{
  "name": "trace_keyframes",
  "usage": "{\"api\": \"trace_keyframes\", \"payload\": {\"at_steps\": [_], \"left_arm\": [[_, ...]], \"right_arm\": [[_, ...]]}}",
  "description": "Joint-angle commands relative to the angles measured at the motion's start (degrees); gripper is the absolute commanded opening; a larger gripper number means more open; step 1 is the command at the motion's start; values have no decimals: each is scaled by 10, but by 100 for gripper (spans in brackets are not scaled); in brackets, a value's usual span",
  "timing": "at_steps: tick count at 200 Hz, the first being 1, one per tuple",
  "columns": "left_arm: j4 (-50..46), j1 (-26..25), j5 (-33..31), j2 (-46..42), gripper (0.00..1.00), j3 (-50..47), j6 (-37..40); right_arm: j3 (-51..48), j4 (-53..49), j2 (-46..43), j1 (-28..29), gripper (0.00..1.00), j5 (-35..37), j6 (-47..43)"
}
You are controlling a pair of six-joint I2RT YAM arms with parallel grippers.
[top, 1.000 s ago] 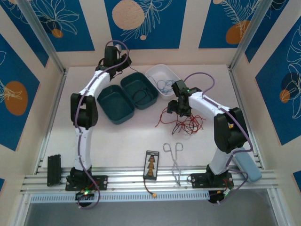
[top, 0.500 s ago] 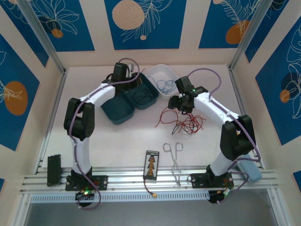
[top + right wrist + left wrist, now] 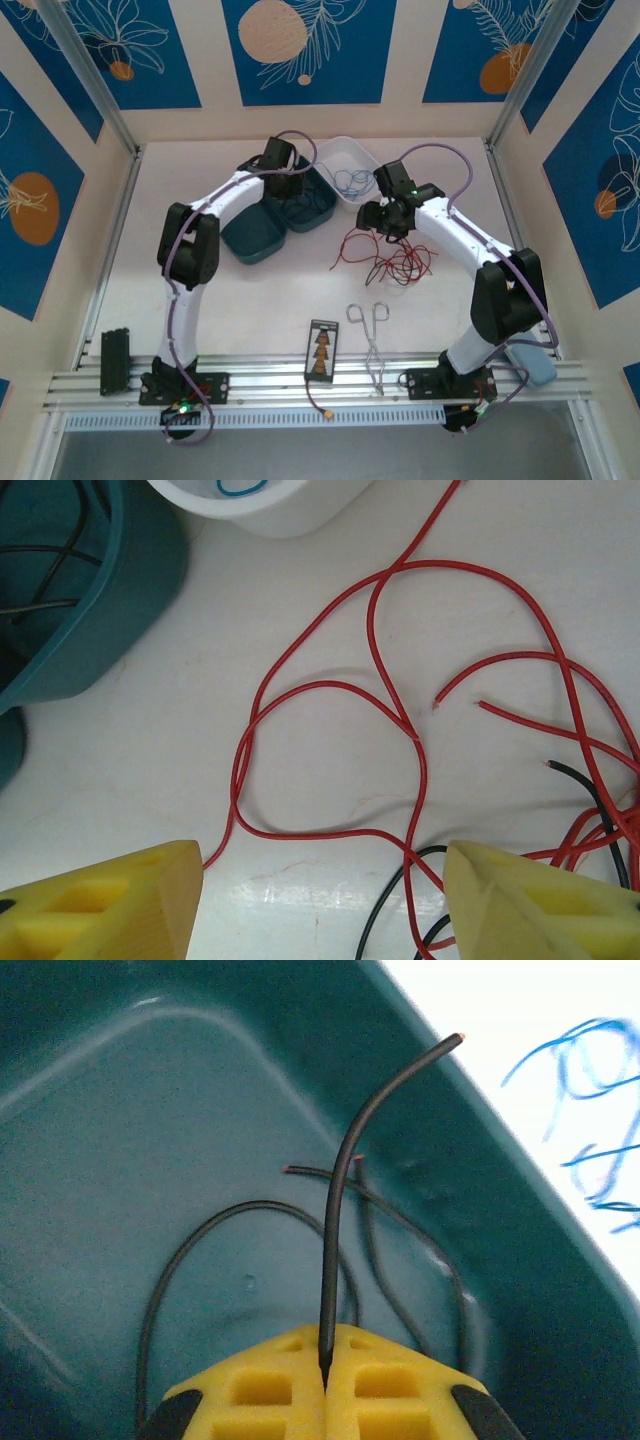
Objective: Untangle the cables
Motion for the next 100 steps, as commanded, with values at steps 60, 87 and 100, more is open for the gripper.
{"api": "trace_keyframes", "payload": {"at_steps": [60,87,100], "left_arm": [[-152,-14,-110,119,0,175,86],[-203,-20,-158,166,0,251,113],[-212,-23,-175,178,0,268,123]], "right_arm": [[-5,5,-8,5,65,-21,2],[-6,6,-3,6,65,-21,2],[-8,8,-2,7,65,-21,3]]}}
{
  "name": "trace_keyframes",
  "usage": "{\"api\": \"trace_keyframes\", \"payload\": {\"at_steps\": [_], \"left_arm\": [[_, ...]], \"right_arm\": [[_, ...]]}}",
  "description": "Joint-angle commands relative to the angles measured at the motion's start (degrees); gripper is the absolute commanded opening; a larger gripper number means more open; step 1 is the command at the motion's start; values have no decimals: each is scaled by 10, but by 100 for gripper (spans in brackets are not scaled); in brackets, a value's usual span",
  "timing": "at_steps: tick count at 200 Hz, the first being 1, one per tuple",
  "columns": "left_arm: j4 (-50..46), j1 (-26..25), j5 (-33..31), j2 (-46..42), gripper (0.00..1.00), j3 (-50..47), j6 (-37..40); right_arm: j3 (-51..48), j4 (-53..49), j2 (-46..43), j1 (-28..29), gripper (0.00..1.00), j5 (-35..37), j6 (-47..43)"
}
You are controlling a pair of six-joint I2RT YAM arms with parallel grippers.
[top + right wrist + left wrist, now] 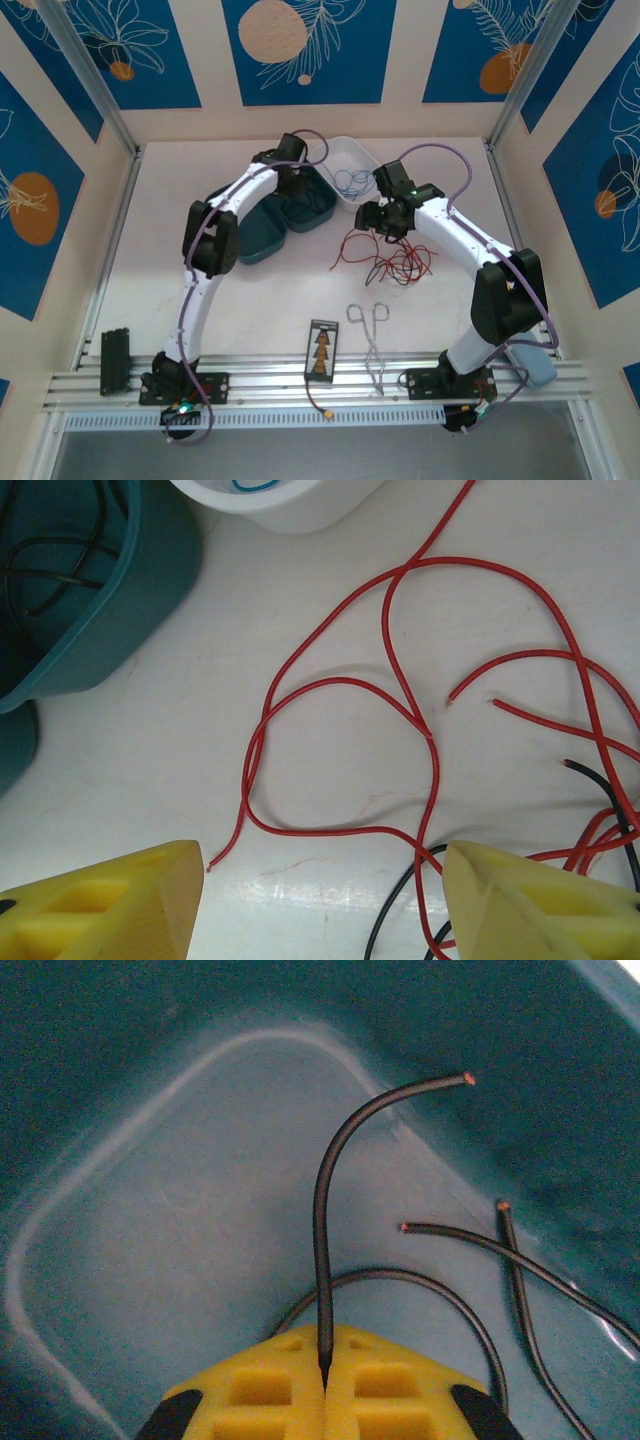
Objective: Untangle the cables
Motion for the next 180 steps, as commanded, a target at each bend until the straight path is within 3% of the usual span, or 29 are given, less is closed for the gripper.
{"api": "trace_keyframes", "payload": {"at_steps": [1,58,180], "left_arm": [[-58,-11,-58,33,0,42,40],[-41,-14,-61,18,42,23,34],[47,-14,-93,-108,83,-48,9]], "right_arm": [[-8,5,-1,4,65,-12,3],[-17,5,0,4,65,-8,5],[-25,3,-7,3,64,4,2]]}}
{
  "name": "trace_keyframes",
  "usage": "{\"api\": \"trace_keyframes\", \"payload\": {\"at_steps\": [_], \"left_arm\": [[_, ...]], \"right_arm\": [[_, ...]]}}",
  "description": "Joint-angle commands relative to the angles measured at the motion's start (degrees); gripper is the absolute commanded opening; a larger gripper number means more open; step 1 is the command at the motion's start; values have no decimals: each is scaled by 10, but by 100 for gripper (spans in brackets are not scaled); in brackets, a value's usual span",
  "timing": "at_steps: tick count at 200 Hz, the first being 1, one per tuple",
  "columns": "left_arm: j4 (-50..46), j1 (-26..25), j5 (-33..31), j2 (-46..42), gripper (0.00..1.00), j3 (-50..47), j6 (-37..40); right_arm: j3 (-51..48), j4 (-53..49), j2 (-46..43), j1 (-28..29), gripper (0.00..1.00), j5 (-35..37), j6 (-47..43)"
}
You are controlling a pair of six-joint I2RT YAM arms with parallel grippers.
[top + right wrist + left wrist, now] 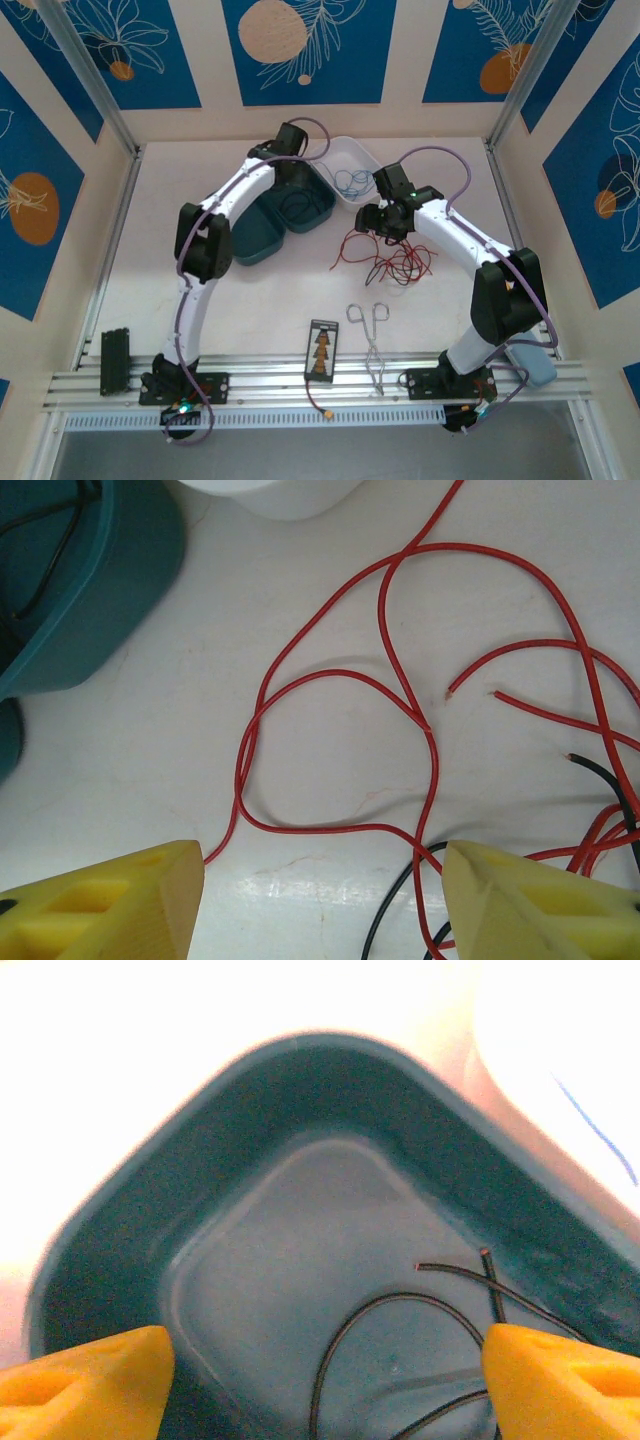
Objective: Untangle the cables
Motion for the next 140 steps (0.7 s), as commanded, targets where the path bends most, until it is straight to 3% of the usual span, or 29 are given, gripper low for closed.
{"api": "trace_keyframes", "payload": {"at_steps": [1,27,70,98,129,140], "left_arm": [[22,-4,-10,-23,83,-10,-8],[27,-5,-2,-22,83,-6,-11],[39,-5,2,-25,71,-25,-19],[68,-5,-1,-53,70,-70,-37],[124,3,-20,-163,82,-193,-66],[144,9,-24,-219,92,-247,-72]], "right_arm": [[-10,-5,-8,3,64,5,0],[-12,-2,-9,2,64,5,-3],[5,12,1,0,64,-5,-33],[44,30,19,5,60,-29,-80],[108,50,51,32,60,-14,-158],[141,49,74,42,60,-6,-189]]}}
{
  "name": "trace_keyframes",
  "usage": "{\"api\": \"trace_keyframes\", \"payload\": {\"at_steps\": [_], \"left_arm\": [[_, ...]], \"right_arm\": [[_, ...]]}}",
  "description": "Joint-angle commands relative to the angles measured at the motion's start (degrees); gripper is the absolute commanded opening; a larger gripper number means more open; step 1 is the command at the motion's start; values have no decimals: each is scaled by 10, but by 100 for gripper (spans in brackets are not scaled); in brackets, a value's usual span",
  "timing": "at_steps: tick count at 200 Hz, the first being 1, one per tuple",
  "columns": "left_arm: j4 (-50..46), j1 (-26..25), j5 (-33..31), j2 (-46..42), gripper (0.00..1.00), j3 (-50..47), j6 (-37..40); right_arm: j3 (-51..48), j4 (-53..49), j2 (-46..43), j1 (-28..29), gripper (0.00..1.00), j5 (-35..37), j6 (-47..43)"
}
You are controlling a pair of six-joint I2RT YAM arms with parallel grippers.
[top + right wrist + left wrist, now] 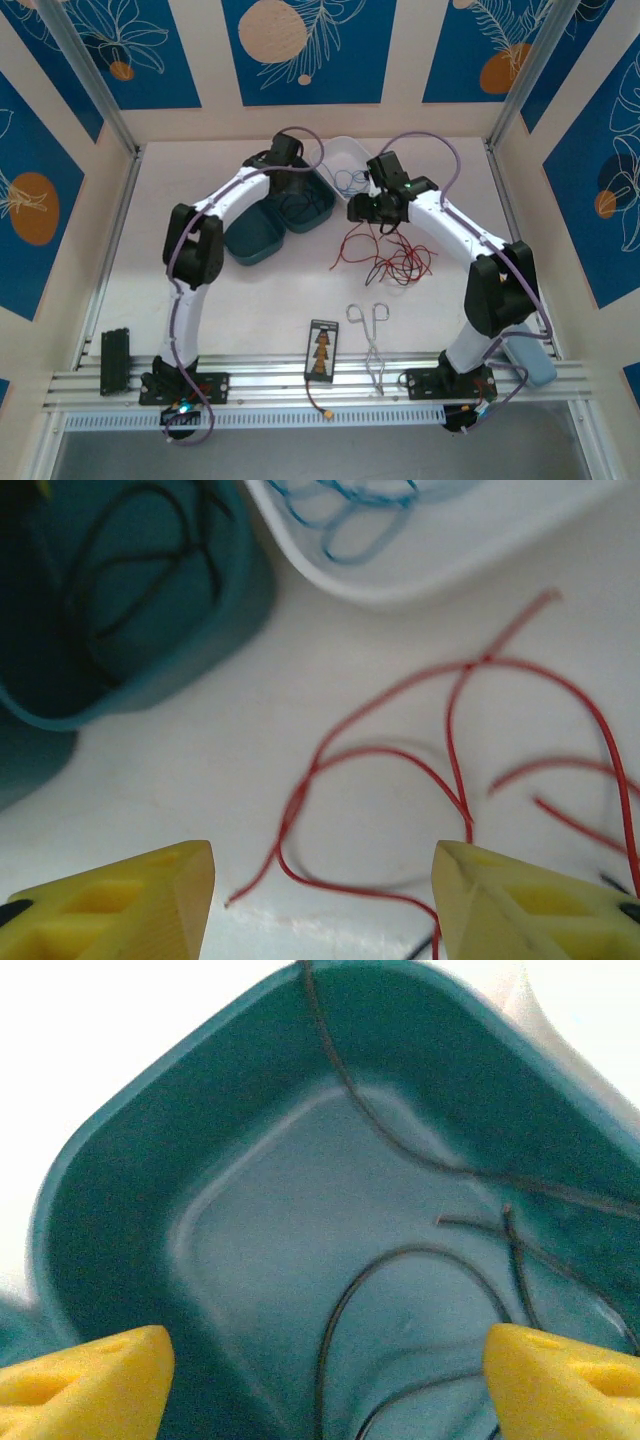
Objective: Untangle the cables
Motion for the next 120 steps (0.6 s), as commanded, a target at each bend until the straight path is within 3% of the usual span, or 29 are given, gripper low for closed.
{"api": "trace_keyframes", "payload": {"at_steps": [1,9,67,120], "left_arm": [[58,9,-20,-137,93,-73,-26],[67,15,-25,-177,100,-112,-30],[74,109,0,-449,100,-358,-66],[60,151,-32,-636,100,-499,-62]], "right_arm": [[62,21,35,25,60,4,-88],[93,13,57,33,60,16,-107],[345,-36,265,66,54,78,-230],[559,-78,445,88,49,134,-343]]}}
